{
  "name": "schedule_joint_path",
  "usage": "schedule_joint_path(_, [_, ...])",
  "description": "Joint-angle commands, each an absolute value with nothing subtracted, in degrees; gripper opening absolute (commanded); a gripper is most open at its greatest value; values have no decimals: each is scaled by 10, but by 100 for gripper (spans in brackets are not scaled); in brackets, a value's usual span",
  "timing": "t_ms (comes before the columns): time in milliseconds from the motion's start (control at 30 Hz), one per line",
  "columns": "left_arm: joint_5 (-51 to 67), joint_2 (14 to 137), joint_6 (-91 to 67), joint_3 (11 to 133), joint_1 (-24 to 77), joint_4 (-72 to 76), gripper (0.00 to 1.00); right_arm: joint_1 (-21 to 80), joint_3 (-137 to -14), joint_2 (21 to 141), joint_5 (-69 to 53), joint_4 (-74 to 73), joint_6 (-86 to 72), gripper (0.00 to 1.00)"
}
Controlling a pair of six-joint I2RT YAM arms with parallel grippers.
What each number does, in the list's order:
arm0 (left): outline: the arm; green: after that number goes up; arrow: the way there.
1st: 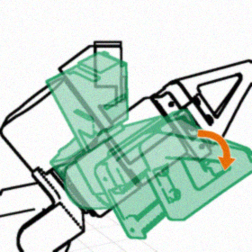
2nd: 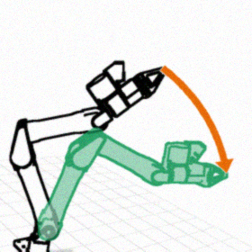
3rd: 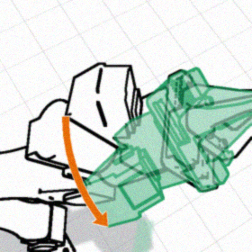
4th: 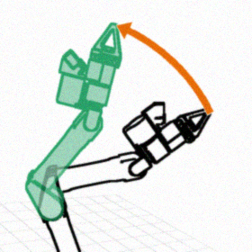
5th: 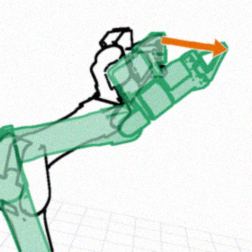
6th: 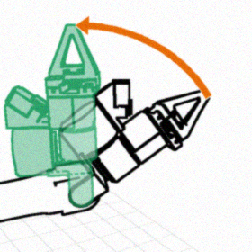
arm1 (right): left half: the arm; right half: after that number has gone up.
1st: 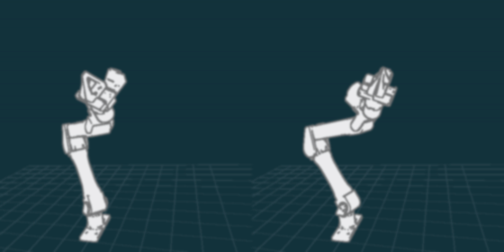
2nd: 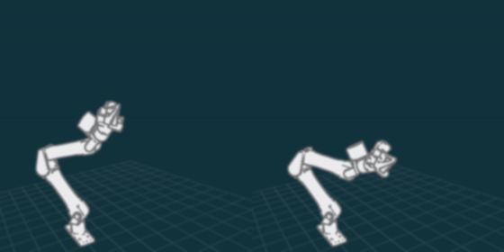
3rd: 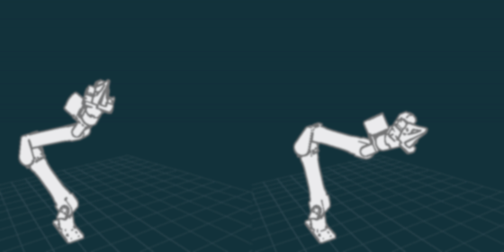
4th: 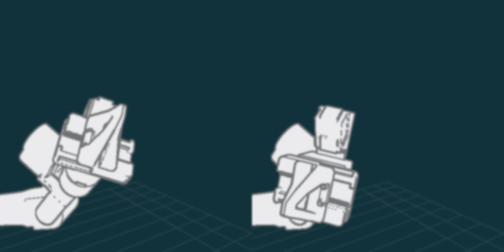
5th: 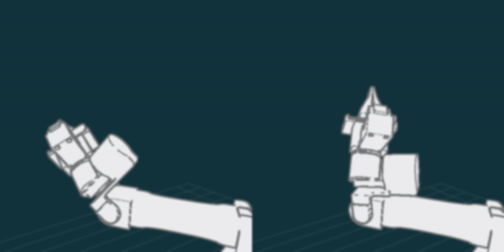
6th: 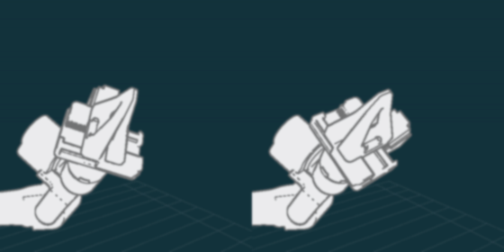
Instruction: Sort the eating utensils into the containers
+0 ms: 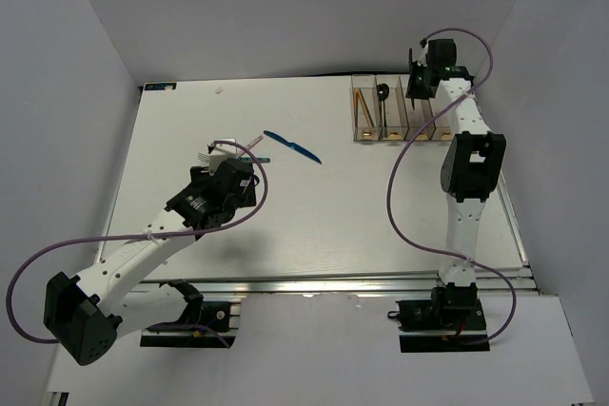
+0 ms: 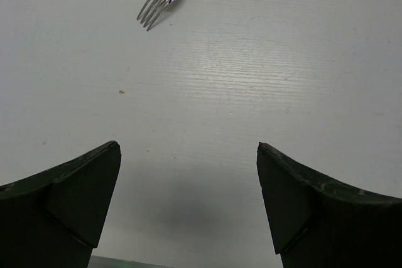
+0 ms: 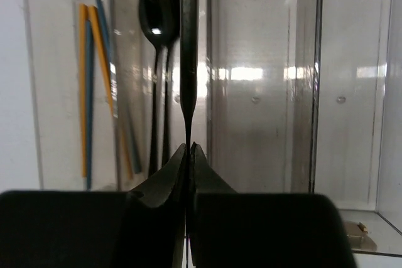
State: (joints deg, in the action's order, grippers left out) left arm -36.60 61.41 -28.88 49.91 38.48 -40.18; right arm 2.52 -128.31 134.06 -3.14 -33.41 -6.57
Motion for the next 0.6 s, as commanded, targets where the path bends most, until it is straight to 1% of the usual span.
schedule_joint_path(0, [-364, 605, -283, 504, 388, -389, 98, 14, -1268, 1325, -54, -315, -40, 0])
schedule_joint_path(167, [-348, 605, -278, 504, 387, -385, 98, 12, -1284, 1344, -53, -323, -26, 0])
schedule_joint_path(400, [-349, 604, -279, 503, 388, -386, 98, 6, -1251, 1346, -47, -312, -29, 0])
schedule_joint_path(467, [-349, 604, -279, 503, 387, -384, 98, -13, -1243, 1345, -54, -309, -34, 1])
schedule_joint_path(567, [-349, 605, -278, 503, 388, -384, 98, -17, -1244, 1348, -50, -308, -35, 1])
